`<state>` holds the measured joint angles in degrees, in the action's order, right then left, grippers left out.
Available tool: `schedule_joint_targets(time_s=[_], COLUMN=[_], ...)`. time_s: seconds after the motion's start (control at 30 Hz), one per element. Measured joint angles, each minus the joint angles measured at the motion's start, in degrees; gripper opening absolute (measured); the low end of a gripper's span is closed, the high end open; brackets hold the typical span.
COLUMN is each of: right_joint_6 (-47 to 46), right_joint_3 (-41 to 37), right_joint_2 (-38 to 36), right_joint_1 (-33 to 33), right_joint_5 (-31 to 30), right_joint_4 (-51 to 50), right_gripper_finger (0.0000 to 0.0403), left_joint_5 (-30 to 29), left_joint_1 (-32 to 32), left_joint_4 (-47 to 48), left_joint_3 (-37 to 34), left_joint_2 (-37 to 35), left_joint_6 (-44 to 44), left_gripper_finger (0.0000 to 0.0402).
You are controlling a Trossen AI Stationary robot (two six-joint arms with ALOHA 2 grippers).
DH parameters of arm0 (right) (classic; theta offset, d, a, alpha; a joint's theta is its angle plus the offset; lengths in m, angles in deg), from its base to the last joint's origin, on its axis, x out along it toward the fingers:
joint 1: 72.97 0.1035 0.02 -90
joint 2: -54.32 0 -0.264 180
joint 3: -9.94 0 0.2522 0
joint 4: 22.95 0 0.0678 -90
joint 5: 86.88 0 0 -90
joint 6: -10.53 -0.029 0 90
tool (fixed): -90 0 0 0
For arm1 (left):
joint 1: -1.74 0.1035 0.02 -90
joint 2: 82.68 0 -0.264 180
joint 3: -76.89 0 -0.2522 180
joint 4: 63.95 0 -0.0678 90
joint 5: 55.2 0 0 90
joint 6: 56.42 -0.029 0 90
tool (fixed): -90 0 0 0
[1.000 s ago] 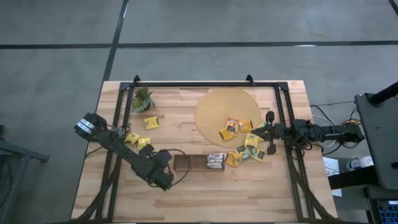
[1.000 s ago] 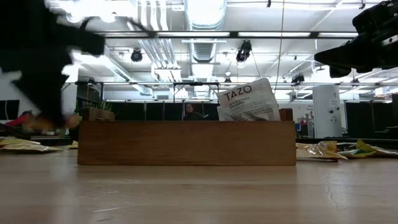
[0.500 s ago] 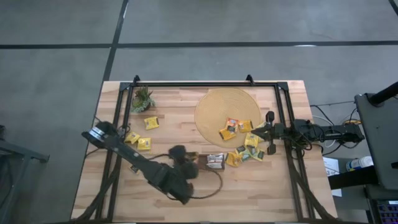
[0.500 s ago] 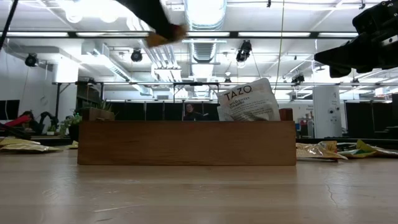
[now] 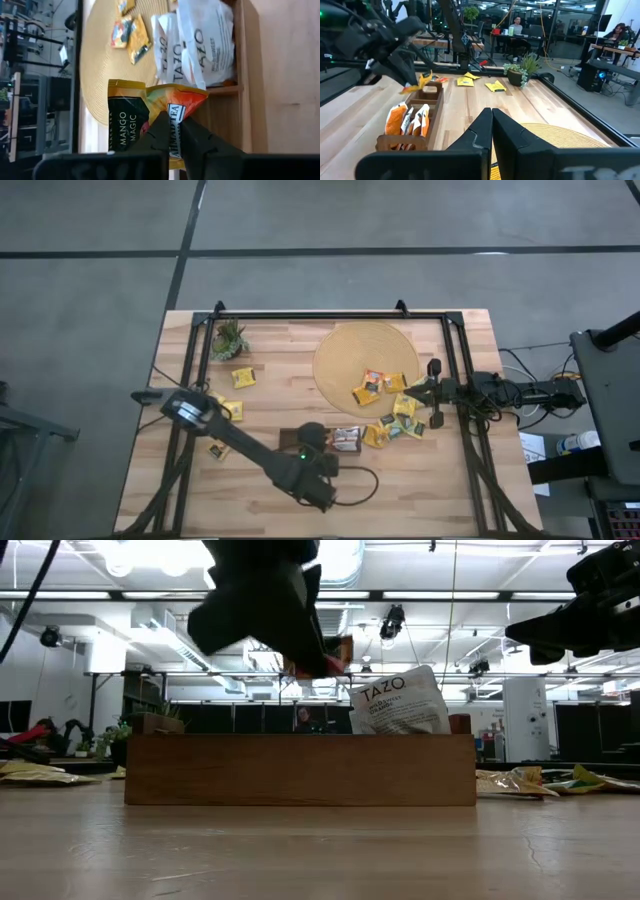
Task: Pick & Place Tea
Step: Put the orange tea bag into the middle section of the wooden organizer
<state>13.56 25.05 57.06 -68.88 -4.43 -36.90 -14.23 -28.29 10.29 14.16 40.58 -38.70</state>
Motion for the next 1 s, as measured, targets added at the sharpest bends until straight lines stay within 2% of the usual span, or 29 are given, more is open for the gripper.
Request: schedule_joint_targets(time_s=[0.13, 0.6, 1.0], right_joint_6=[0.00, 0.00, 0.00], right_joint_3=[0.00, -0.01, 0.00], right_joint_2=[0.00, -0.02, -0.02], right_joint_1=[0.01, 0.01, 0.00], right_joint_5=[0.02, 0.01, 0.01], right_joint_4=[0.01, 0.00, 0.00], right_gripper_finger=[0.0009, 0.0009, 0.0009], left_joint_5=[0.91, 9.51, 9.51], left_joint_1=[1.14, 4.99, 5.45], left_joint_4=[0.16, -2.75, -2.90], left_joint_3=[-0.91, -2.67, -2.67], left_joint_2=[0.75, 0.95, 0.95], left_joint_6=[-0.07, 1.16, 3.91], left_gripper_finger=[0.0023, 0.0022, 0.0023])
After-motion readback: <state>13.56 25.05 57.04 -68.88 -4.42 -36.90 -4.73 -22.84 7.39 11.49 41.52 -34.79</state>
